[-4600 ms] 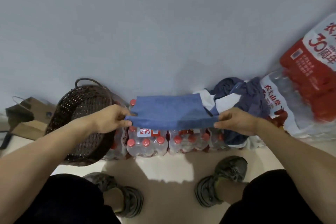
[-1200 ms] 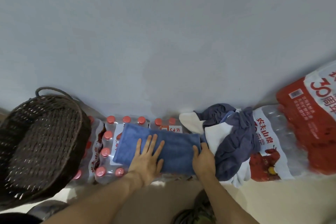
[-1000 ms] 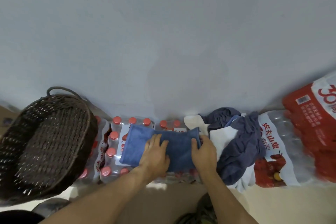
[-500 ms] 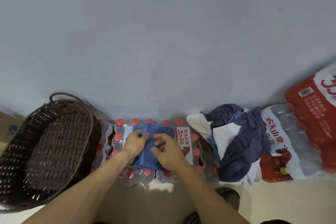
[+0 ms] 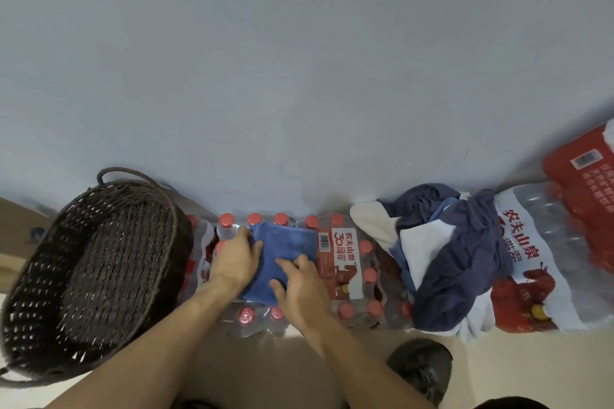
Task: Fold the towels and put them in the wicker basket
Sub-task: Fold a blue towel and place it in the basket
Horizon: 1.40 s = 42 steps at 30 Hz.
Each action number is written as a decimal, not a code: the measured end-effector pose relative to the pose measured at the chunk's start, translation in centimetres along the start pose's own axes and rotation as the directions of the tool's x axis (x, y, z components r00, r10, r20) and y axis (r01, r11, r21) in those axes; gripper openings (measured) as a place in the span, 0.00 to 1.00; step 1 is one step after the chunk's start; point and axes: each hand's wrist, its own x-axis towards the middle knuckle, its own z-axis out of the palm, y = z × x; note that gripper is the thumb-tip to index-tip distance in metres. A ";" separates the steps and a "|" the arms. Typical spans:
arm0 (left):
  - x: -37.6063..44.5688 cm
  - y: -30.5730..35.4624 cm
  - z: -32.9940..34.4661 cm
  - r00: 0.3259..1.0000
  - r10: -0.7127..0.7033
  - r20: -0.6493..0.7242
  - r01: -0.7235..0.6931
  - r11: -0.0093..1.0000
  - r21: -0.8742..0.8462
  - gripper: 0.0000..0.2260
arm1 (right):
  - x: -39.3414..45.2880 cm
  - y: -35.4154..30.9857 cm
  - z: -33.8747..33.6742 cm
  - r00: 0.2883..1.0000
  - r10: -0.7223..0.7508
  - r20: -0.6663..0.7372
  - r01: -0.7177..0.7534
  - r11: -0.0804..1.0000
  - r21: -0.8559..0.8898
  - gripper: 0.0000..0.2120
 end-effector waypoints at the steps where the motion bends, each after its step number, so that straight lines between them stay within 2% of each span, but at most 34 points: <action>1: -0.2 -0.1 -0.3 0.999 -0.017 -0.047 0.020 0.996 0.083 0.08 | 0.0 0.0 0.2 1.000 0.002 -0.006 -0.002 1.000 -0.007 0.25; 3: -0.6 -0.5 -0.7 0.995 -0.041 -0.090 0.060 0.975 0.215 0.13 | 0.1 0.0 0.6 1.000 0.015 -0.017 -0.016 0.999 -0.038 0.25; 5: -1.0 -0.7 -0.5 0.997 -0.059 -0.056 0.071 0.965 0.252 0.16 | 0.3 -0.1 0.9 0.999 0.045 -0.013 -0.046 0.996 -0.070 0.25; 9: -1.6 -0.2 -0.1 0.986 -0.133 0.103 0.115 0.980 0.162 0.14 | 0.8 -0.4 0.7 0.995 0.093 0.024 -0.090 0.991 -0.097 0.23; 12: -1.9 0.1 0.0 0.961 -0.233 0.146 0.219 0.970 0.106 0.16 | 0.8 -0.5 0.3 0.988 0.121 0.098 -0.110 0.988 -0.109 0.24; 17: -2.9 0.4 -0.1 0.932 -0.317 0.175 0.331 0.942 -0.054 0.12 | 0.2 -1.3 -2.2 0.969 0.071 0.238 -0.035 0.987 -0.154 0.29; 20: -4.0 1.6 -1.3 0.974 -0.162 0.160 0.171 0.984 -0.050 0.11 | -0.1 -2.2 -5.7 0.986 0.011 0.167 0.009 0.993 -0.120 0.30; 23: -5.5 4.4 -3.3 0.984 0.043 0.175 -0.046 0.999 0.011 0.12 | -0.4 -3.2 -9.8 0.983 -0.150 0.108 0.163 0.978 -0.129 0.38; 25: -6.7 6.8 -4.6 0.957 0.191 0.218 -0.208 0.977 0.055 0.12 | -0.6 -3.9 -12.4 0.963 -0.237 0.131 0.262 0.934 -0.242 0.41; 28: -8.6 9.4 -6.3 0.869 0.392 0.301 -0.429 0.901 0.067 0.09 | -1.1 -3.9 -15.3 0.931 -0.272 0.246 0.359 0.808 -0.467 0.42; 30: -9.9 10.1 -7.3 0.820 0.465 0.333 -0.506 0.861 0.047 0.10 | -2.0 -3.1 -16.5 0.912 -0.293 0.286 0.403 0.770 -0.495 0.40; 33: -11.2 10.2 -8.0 0.765 0.535 0.358 -0.563 0.826 -0.031 0.09 | -3.8 -1.9 -17.3 0.888 -0.322 0.329 0.443 0.792 -0.420 0.28; 35: -11.5 9.9 -7.9 0.745 0.546 0.383 -0.549 0.828 -0.111 0.07 | -5.1 -0.9 -17.5 0.888 -0.245 0.390 0.374 0.878 -0.299 0.14; 39: -11.3 9.1 -6.8 0.723 0.532 0.442 -0.450 0.847 -0.284 0.06 | -6.6 2.4 -18.5 0.879 -0.103 0.465 0.189 0.971 -0.143 0.08; 42: -10.6 8.2 -5.3 0.753 0.472 0.459 -0.342 0.876 -0.340 0.05 | -6.6 4.6 -19.4 0.856 -0.030 0.516 -0.011 0.997 0.077 0.05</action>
